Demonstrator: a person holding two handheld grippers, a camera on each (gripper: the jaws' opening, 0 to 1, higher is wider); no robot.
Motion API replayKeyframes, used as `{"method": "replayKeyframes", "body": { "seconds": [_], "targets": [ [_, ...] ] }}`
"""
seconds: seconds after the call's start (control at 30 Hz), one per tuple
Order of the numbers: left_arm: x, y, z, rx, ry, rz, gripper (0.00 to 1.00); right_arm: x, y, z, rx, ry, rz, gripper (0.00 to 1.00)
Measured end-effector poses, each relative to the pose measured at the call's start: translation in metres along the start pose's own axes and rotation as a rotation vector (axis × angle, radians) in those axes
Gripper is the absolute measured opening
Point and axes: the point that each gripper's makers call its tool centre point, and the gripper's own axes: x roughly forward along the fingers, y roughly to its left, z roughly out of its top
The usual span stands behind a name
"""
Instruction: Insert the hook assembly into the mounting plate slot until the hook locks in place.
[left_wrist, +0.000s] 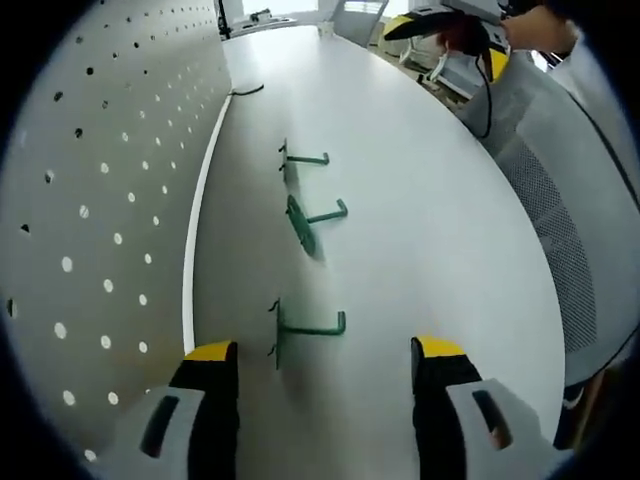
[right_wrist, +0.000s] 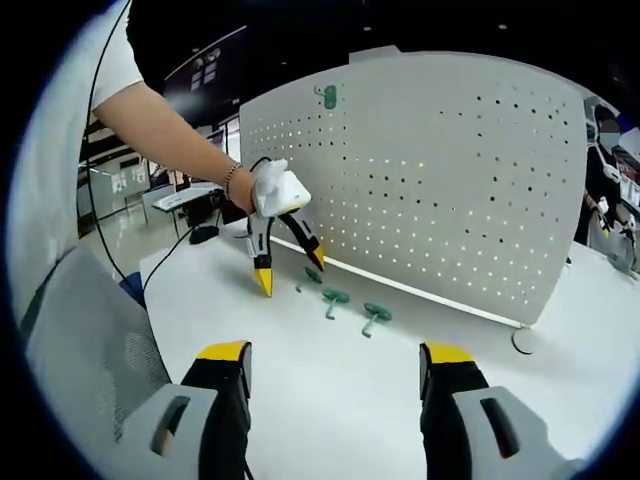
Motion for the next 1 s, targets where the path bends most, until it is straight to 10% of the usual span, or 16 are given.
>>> {"method": "replayKeyframes", "body": {
  "seconds": [1.0],
  "targets": [
    [-0.0035, 0.0079, 0.0019, -0.018, -0.009, 0.011, 0.46, -0.0019, -0.0026, 0.0011, 0.007, -0.005, -0.009, 0.64]
  ]
}}
